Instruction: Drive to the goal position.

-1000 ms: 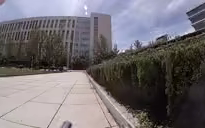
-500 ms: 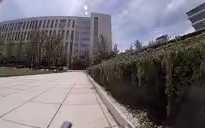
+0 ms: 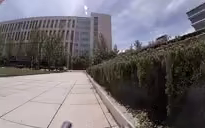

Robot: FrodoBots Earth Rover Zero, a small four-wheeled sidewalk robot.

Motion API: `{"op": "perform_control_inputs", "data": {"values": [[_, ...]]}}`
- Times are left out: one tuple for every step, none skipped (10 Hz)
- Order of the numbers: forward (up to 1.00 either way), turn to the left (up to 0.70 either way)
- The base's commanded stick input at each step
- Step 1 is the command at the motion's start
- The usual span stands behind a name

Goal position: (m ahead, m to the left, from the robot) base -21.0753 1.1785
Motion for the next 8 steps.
{"op": "perform_control_inputs", "data": {"values": [[0.1, 0.0], [0.1, 0.0], [0.1, 0.0], [0.1, 0.0], [0.1, 0.0], [0.1, 0.0], [0.1, 0.0], [0.1, 0.0]]}}
